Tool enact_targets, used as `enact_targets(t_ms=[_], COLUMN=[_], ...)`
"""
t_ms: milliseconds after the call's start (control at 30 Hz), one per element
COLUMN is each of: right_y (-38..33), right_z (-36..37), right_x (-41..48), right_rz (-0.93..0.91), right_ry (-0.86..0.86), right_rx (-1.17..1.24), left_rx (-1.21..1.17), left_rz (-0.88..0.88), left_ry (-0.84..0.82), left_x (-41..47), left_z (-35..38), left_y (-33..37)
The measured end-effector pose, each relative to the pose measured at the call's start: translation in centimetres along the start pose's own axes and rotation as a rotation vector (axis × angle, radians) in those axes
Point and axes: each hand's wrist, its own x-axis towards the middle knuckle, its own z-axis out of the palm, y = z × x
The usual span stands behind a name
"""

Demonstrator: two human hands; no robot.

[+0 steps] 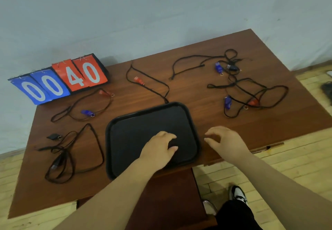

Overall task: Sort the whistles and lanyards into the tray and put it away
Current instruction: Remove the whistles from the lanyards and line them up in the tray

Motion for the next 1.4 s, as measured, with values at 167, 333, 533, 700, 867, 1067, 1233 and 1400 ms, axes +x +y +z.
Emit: enact_targets(t_ms=[167, 333, 533, 700, 867, 1067, 1233, 1400], right_y=[5.3, 10.2, 13.3, 14.7, 15.1, 14.3, 11.9, 8.4], right_z=[-4.9, -8.9, -11.4, -11.7, -12.4, -13.0, -13.2, -13.0], right_x=[1.9, 4.1, 7.8, 10.6, 11.4, 11.2, 10.8, 11.1], right_rz=[0.178, 0.275, 0.173, 0.085, 0.135, 0.172, 0.145, 0.11], right_ry=[0.103, 0.297, 0.304, 0.099, 0.029, 0.05, 0.079, 0.172], right_rx=[0.032, 0.039, -0.082, -0.265, -0.328, -0.193, -0.05, -0.008], left_rx=[-0.006, 0.002, 0.073, 0.15, 0.1, -0.021, -0.206, -0.488], left_rz=[0.137, 0.239, 0.253, 0.191, 0.173, 0.112, 0.077, 0.006], left_ry=[0.027, 0.079, 0.174, 0.173, 0.183, 0.235, 0.283, 0.26], left_x=[7.0, 13.2, 18.3, 20.5, 21.3, 20.0, 17.4, 15.0], left_z=[-0.5, 0.6, 3.5, 5.3, 5.6, 3.4, 1.0, -0.8], left_y=[6.9, 13.7, 18.5, 19.3, 18.5, 18.6, 17.4, 15.5])
